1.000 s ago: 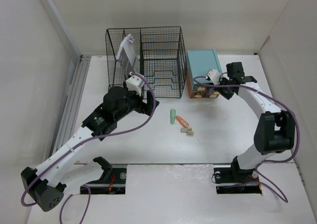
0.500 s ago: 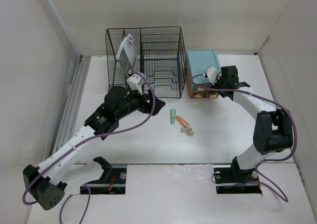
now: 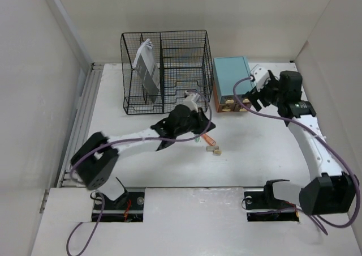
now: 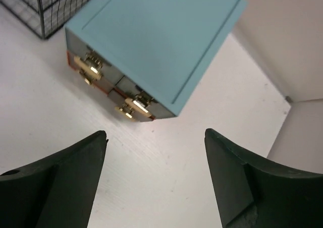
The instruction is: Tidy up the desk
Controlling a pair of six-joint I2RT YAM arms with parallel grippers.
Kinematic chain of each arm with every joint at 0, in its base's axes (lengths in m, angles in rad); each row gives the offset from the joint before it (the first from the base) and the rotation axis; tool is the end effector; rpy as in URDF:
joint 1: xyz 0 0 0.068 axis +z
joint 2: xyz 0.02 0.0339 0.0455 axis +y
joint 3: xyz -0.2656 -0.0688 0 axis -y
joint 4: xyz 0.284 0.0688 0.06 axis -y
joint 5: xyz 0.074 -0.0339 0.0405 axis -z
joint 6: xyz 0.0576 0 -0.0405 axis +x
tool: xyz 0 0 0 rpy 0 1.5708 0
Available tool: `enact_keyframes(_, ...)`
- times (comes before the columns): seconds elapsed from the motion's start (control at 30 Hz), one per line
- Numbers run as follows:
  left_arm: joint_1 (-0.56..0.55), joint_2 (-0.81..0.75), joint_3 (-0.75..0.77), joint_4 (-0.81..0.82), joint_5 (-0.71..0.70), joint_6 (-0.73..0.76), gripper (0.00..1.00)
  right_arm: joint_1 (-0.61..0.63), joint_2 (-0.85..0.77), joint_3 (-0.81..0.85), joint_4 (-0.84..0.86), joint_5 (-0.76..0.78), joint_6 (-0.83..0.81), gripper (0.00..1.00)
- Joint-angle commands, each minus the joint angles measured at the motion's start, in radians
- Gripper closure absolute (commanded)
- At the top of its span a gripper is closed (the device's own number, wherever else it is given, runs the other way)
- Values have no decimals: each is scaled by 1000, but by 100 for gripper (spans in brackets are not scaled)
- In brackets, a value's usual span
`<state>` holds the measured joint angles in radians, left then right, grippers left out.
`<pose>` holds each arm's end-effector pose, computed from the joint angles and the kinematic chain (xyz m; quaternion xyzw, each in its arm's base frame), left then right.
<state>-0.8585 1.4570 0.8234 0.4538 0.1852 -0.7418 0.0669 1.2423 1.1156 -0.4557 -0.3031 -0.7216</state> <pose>0.2421 -0.2966 0.2342 0.1037 0.7597 -0.5072 0.3935 0.3294 0.0393 0.3176 -0.4004 0.7760 -0.0249 0.4867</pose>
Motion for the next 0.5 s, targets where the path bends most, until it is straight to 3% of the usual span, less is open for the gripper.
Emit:
enact_keyframes(0.0,-25,171,141,169,-58,-56,100,-47,-63,27,71,-102,152,16)
enact_keyframes(0.07,-34,251,184,191,-79,-74,100,-78,-73,36,71,-135,198,21)
enact_keyframes(0.17,-43,382,259,212,-130,-116,86,-111,-73,59,80,-195,255,40)
enact_keyframes(0.2,-53,403,260,212,-159,-134,79,-121,-82,59,90,-195,270,48)
enact_keyframes(0.23,-53,439,270,224,-182,-143,60,-136,-83,69,91,-212,293,58)
enact_keyframes(0.37,-53,515,310,256,-291,-188,37,-156,-105,56,123,-238,336,59)
enact_keyframes(0.47,-62,571,322,278,-315,-223,32,-165,-115,47,146,-257,364,59)
